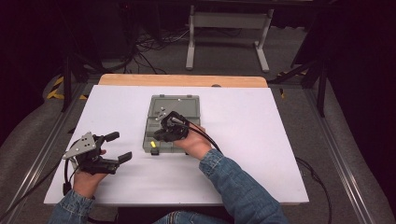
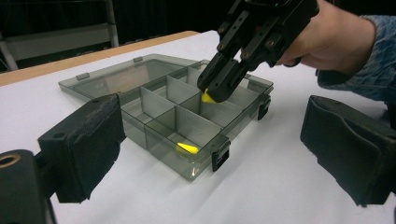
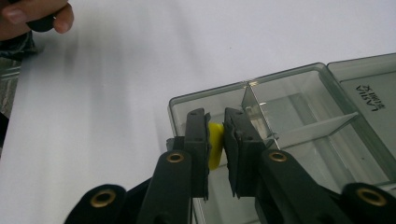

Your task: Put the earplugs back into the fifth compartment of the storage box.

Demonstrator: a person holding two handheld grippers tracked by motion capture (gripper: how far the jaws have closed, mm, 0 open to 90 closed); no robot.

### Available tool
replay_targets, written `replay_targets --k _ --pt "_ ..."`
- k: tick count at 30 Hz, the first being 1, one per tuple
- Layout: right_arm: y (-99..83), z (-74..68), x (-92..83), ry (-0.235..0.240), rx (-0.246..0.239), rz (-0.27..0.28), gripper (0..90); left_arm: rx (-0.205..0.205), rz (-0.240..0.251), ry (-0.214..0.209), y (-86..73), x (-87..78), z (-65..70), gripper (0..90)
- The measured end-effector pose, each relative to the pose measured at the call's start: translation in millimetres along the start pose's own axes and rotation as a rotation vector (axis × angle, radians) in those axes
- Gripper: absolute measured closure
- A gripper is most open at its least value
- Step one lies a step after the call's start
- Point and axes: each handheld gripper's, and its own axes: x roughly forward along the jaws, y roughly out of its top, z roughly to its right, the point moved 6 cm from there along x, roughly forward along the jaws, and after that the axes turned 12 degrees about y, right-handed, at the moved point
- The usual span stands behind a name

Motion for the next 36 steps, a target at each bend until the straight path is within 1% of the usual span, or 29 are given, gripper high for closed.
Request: replay_targets --k 2,11,18,23,36 --pt "-1.3 1.5 4.9 0.003 0.008 -0.003 80.5 0.001 0.000 -0.001 0.0 0.1 0.1 6.9" --pt "-1.4 4.0 17.7 0.008 0.013 0.001 80.3 0.001 -0.001 -0.002 -0.2 0.3 0.2 6.9" --pt "-1.7 5.8 22.6 0.004 0.015 0.003 80.0 0.006 -0.002 -0.002 -0.4 1.0 0.1 6.8" --pt "-3.7 7.7 27.4 0.005 0.023 -0.006 79.9 0.012 -0.004 -0.001 -0.5 1.1 -0.3 6.9" --pt "-7.2 8.8 36.4 0.009 0.022 -0.031 79.4 0.008 -0.004 -0.003 -0.6 1.2 -0.2 6.9"
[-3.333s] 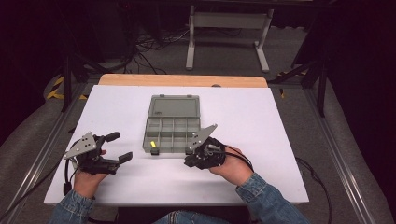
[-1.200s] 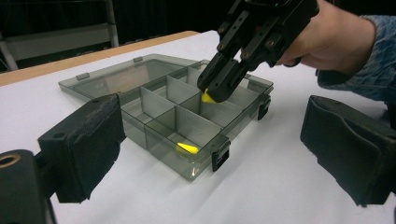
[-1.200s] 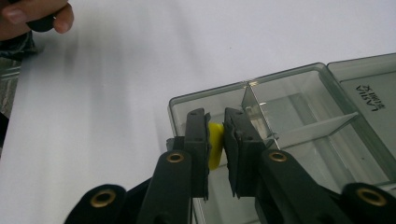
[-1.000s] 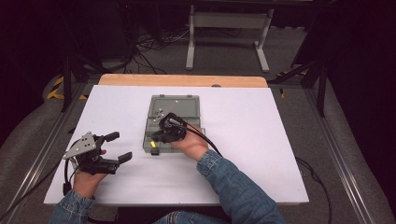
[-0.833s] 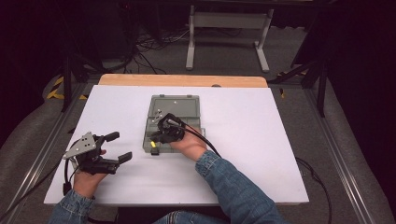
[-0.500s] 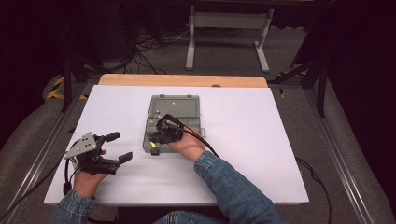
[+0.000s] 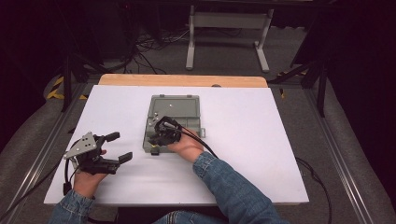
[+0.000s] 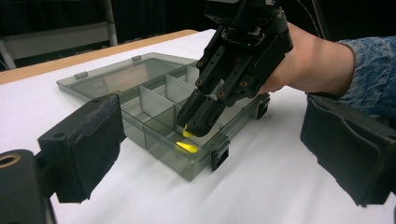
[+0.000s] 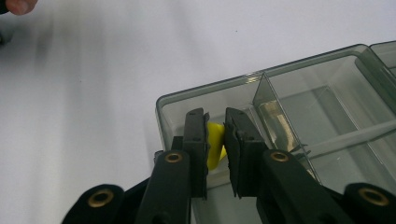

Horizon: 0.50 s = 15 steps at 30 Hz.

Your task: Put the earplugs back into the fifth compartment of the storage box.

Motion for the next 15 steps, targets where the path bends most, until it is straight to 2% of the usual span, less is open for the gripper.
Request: replay_targets --k 8,15 --pt "0.1 -0.4 0.5 0.002 -0.001 0.000 77.6 0.001 -0.001 0.000 0.0 0.0 0.2 6.9" --pt "1.7 -1.3 -0.6 0.008 0.014 0.020 65.6 0.005 0.000 0.002 0.0 -0.1 -0.2 6.9"
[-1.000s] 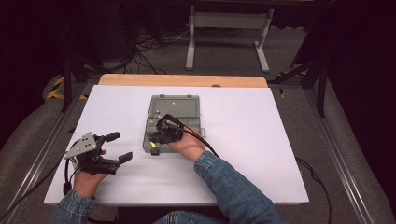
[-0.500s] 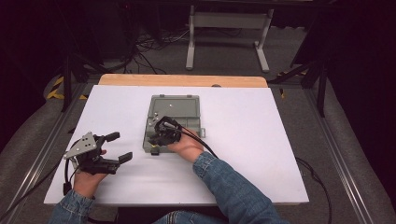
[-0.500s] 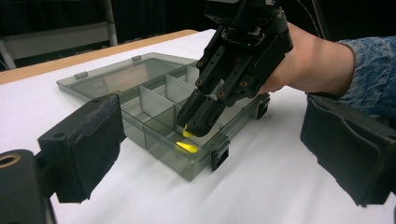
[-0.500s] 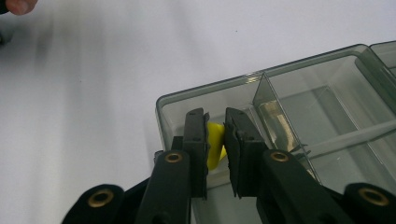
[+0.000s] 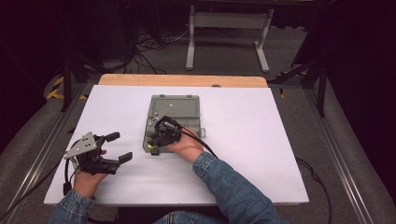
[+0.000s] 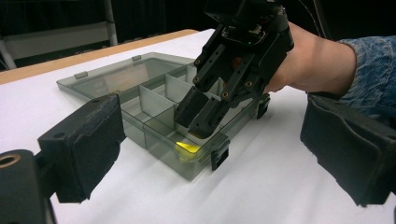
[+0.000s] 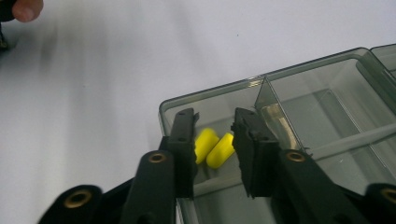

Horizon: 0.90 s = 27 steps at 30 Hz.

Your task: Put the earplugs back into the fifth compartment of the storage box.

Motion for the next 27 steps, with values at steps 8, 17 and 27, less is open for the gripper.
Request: replay_targets --k 8,17,27 --pt "3.3 -1.6 -6.8 -0.016 -0.002 0.029 49.8 -0.006 -0.001 0.001 0.0 -0.1 0.2 6.8" --pt "8.7 -7.8 -44.4 -0.036 -0.002 0.118 24.0 -0.025 0.007 -0.011 2.6 0.8 -0.9 6.2" --pt "-10.2 -15.0 -101.2 -0.086 -0.005 0.198 18.9 -0.028 -0.042 0.006 9.5 6.3 -3.2 6.2"
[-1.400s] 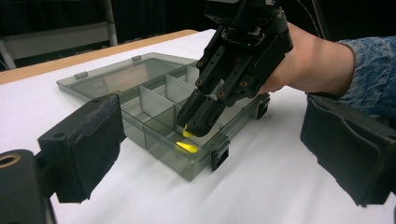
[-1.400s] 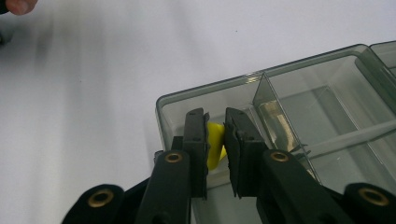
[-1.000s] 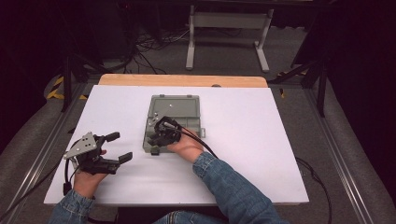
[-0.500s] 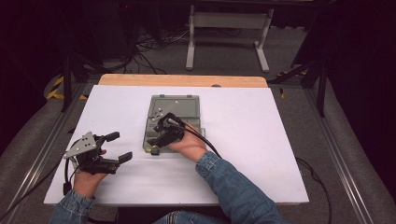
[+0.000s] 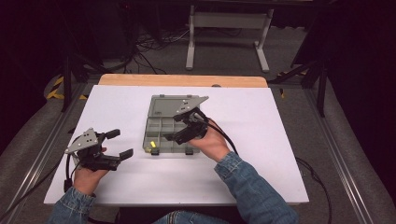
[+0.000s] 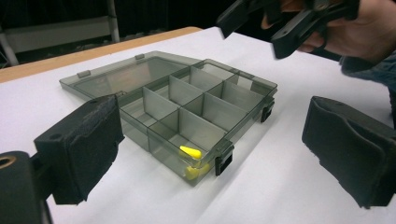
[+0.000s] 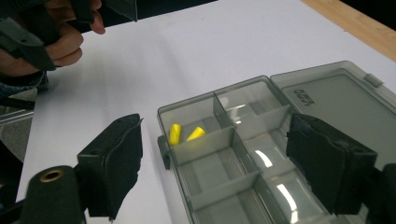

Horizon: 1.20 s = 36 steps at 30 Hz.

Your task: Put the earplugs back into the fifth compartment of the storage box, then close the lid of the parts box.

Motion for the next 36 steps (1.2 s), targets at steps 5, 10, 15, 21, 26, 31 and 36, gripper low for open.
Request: replay_targets --k 5,10,15,21,26,31,36 --pt "-10.5 -0.6 -26.0 -0.027 0.008 0.025 17.8 -0.024 -0.029 -0.009 7.0 2.5 -3.5 6.1" --pt "-21.9 0.7 -48.0 -0.051 0.018 0.051 15.6 -0.016 -0.042 -0.002 11.6 7.0 -7.0 5.8" --pt "-33.7 4.8 -63.9 -0.078 0.039 0.065 6.8 -0.010 -0.073 -0.016 14.6 13.2 -12.0 5.5" --pt "-39.6 6.5 -68.8 -0.072 0.044 0.078 3.4 0.000 -0.101 -0.010 23.2 19.7 -18.5 6.2" --pt "-44.4 10.6 -70.6 -0.087 0.040 0.036 23.1 0.034 -0.123 -0.035 28.1 23.9 -22.9 18.2" --pt "-47.5 21.0 -77.4 -0.090 0.050 0.012 71.0 0.033 -0.188 -0.025 29.6 33.0 -28.7 45.7" --pt "-49.5 30.9 -78.7 -0.120 0.042 -0.043 89.6 0.073 -0.273 0.012 27.2 42.1 -33.3 77.8"
